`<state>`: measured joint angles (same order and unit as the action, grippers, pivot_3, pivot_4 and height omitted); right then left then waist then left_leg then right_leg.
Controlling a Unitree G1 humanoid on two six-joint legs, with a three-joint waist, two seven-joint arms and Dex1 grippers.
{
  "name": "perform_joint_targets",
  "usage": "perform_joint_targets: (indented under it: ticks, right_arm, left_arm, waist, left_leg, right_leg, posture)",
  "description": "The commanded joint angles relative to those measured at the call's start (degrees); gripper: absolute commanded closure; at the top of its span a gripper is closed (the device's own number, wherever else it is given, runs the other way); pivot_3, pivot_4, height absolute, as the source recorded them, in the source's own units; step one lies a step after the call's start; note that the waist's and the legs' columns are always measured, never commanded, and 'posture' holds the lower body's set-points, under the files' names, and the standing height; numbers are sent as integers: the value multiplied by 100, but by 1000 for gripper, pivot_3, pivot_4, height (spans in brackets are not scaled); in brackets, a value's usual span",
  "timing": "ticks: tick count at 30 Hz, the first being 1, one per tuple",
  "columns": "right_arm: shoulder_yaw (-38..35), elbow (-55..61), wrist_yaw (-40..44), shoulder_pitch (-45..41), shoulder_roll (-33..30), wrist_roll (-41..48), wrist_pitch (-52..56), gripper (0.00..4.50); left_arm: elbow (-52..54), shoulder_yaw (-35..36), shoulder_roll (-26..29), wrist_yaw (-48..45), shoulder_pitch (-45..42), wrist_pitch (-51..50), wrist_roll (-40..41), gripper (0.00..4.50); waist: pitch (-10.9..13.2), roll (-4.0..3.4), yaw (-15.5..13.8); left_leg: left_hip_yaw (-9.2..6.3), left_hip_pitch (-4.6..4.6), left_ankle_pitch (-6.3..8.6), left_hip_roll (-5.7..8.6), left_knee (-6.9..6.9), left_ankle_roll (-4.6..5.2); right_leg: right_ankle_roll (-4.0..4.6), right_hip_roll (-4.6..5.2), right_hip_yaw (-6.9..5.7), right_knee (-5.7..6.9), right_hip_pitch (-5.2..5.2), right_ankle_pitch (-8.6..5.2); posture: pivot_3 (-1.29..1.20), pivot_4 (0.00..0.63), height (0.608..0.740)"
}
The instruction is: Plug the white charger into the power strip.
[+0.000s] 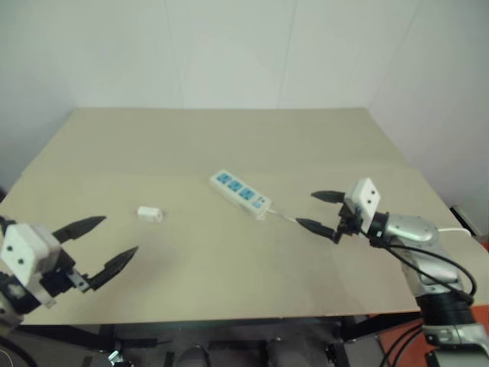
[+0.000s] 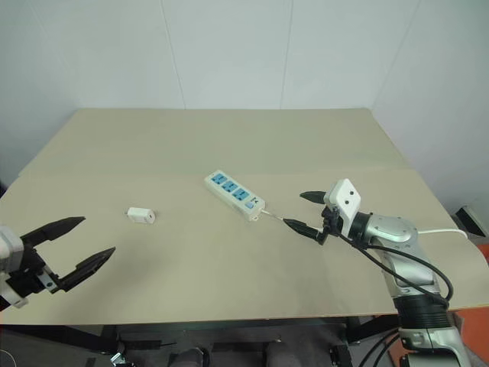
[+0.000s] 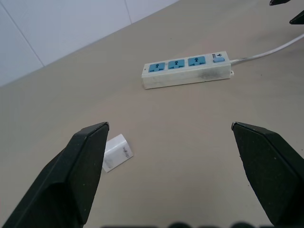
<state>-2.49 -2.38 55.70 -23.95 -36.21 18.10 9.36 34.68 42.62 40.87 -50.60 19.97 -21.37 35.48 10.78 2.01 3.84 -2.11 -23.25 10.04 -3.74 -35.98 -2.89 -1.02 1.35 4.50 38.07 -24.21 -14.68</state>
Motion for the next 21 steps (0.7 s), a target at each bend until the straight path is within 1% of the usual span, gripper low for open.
perform_joint_targets:
  ticks: [1, 7, 10, 15, 18, 21]
  right_arm:
    - [-47, 124, -28, -81, 19, 9, -125, 45]
    - [-26, 186, -86, -18, 59, -21, -107, 45]
    - [79, 150, -223, -60, 179, -133, -83, 45]
    - [513, -187, -840, -378, 566, -772, 14, 45]
    - [864, -786, -1450, -828, 932, -1333, 275, 45]
    - [1046, -1322, -1743, -1175, 1157, -1627, 466, 45]
  left_arm:
    - [59, -4, 80, 19, -55, 170, -26, 0]
    - [-57, -109, 97, -20, -167, 245, -54, 0]
    - [-109, -211, 105, -25, -227, 294, -80, 0]
    - [-129, -381, 121, 6, -329, 314, -109, 0]
    - [-141, -489, 106, 15, -402, 319, -137, 0]
    - [-142, -564, 86, 20, -439, 340, -153, 0]
  waist:
    - [0, 0, 0]
    - [0, 0, 0]
    - [0, 0, 0]
    - [-1, 1, 24]
    - [-1, 1, 36]
    - [-1, 1, 22]
  left_leg:
    - [0, 0, 0, 0, 0, 0]
    - [5, 0, 0, 0, 1, 0]
    - [9, 2, 0, 0, 1, 0]
    - [15, 3, 0, -1, 1, 0]
    - [25, 5, 0, -2, 2, 0]
    - [29, 6, 0, -3, 2, 0]
  right_leg:
    - [1, 0, 1, 0, 0, -1]
    - [-5, -1, 6, 0, -2, 3]
    - [-7, -1, 10, 0, -3, 4]
    - [-13, -3, 19, 1, -6, 8]
    - [-15, -5, 30, 2, -10, 17]
    - [-23, -7, 36, 0, -11, 23]
  posture:
    - [0, 150, 740]
    - [0, 150, 740]
    - [0, 150, 740]
    - [0, 150, 740]
    - [0, 150, 740]
    - [0, 150, 740]
